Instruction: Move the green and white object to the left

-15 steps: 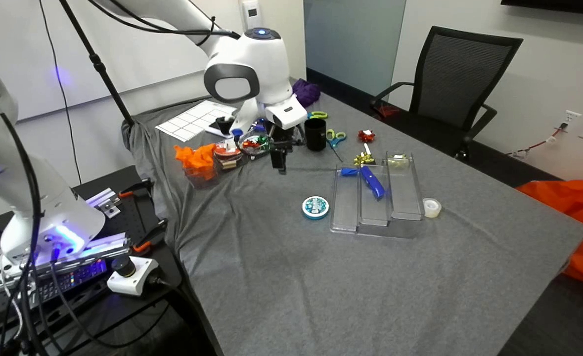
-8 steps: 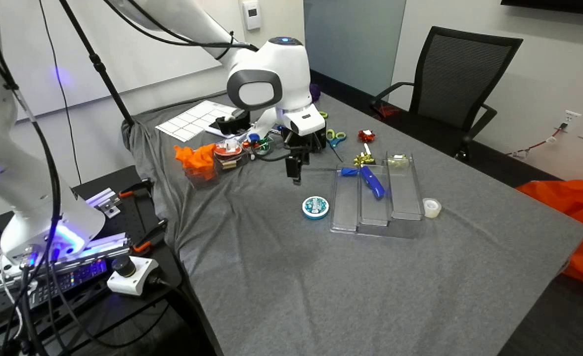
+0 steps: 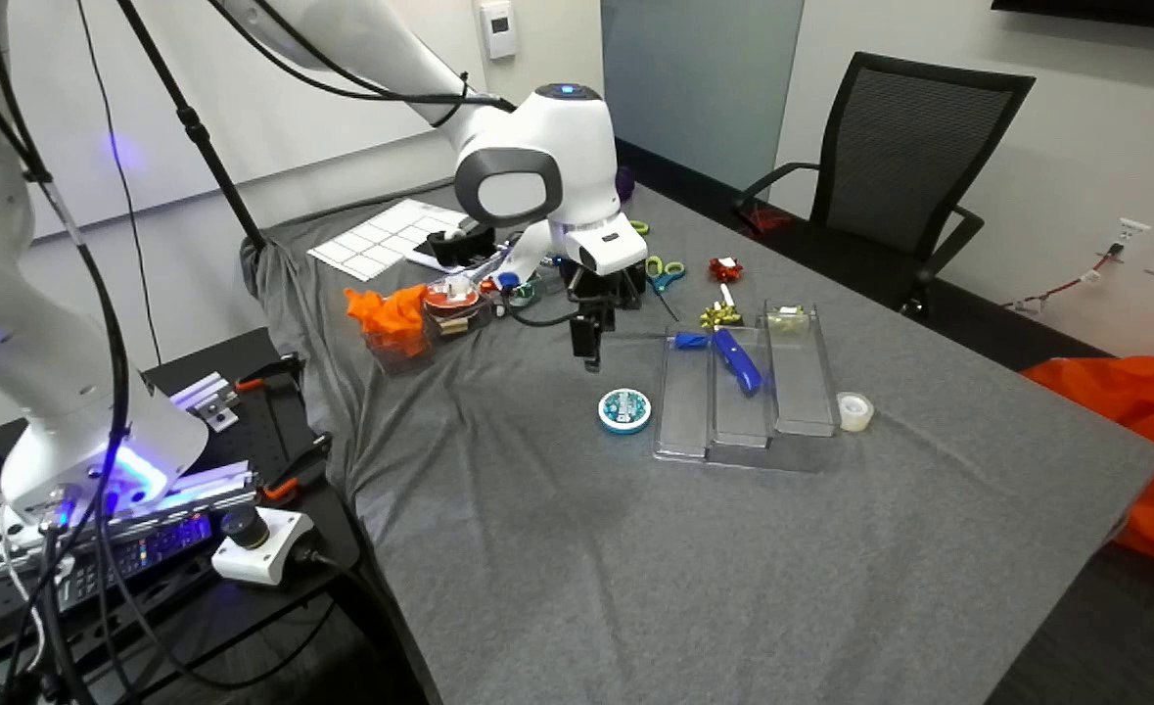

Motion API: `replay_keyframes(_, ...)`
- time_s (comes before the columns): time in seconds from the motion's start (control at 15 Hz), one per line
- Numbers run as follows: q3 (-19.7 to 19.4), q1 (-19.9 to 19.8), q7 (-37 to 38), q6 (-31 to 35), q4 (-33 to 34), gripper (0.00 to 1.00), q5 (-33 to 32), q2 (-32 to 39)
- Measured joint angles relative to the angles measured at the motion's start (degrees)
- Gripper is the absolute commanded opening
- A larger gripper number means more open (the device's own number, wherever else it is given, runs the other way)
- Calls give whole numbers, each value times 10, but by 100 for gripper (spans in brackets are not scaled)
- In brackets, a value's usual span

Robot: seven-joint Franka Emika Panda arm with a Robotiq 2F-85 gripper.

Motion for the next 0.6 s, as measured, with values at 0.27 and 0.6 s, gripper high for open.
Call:
replay_keyframes(0.27,4,-8,-27,28,1,100,2,32)
replay_keyframes(0.6,17,-28,-61,50,2,100,12,62)
